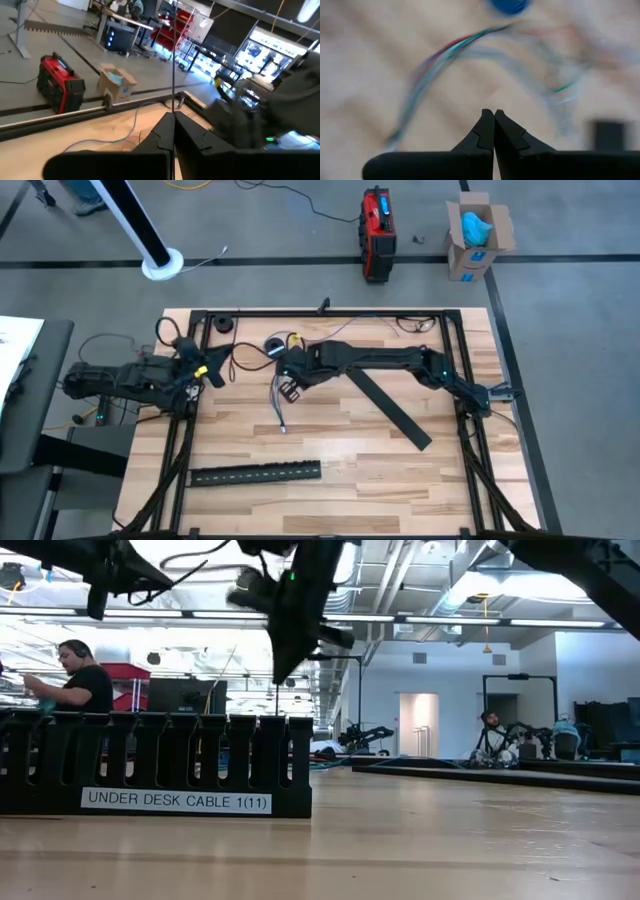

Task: Ziptie cables
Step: Wrap the cable wires with the black zip tie

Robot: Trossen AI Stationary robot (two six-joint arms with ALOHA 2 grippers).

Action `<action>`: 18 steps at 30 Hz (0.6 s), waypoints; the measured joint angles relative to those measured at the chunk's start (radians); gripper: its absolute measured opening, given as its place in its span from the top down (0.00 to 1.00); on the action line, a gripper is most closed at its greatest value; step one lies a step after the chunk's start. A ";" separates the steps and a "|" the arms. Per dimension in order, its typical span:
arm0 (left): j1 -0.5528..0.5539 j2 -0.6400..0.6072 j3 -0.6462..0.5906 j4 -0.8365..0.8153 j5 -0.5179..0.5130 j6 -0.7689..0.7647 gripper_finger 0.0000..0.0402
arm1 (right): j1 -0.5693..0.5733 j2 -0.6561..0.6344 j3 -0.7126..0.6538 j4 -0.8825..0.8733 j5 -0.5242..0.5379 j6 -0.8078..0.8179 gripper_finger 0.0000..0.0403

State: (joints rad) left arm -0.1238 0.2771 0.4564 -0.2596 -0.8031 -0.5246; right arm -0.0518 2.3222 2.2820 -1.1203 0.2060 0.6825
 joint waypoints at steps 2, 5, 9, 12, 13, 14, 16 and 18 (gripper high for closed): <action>0.001 -0.006 -0.002 -0.001 -0.015 0.008 1.00 | 0.005 -0.001 -0.016 0.021 -0.113 0.019 0.99; 0.001 -0.024 0.008 0.014 -0.016 0.036 1.00 | 0.030 0.037 -0.032 0.072 -0.156 0.081 0.92; 0.001 -0.048 0.020 0.027 -0.016 0.072 1.00 | 0.069 0.079 -0.032 0.103 -0.219 0.163 0.75; 0.001 -0.067 0.021 0.029 -0.016 0.096 1.00 | 0.082 0.111 -0.028 0.143 -0.256 0.201 0.59; 0.001 -0.072 0.021 0.029 -0.016 0.100 1.00 | 0.084 0.127 -0.029 0.153 -0.258 0.216 0.54; 0.001 -0.078 0.021 0.027 -0.016 0.103 1.00 | 0.084 0.139 -0.031 0.175 -0.258 0.235 0.50; 0.001 -0.088 0.021 0.024 -0.016 0.117 1.00 | 0.084 0.155 -0.034 0.212 -0.258 0.263 0.42; 0.001 -0.100 0.021 0.023 -0.016 0.122 1.00 | 0.084 0.177 -0.026 0.274 -0.263 0.300 0.39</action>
State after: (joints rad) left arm -0.1230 0.1772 0.4778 -0.2361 -0.8191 -0.4030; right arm 0.0322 2.4994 2.2559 -0.8466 -0.0570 0.9825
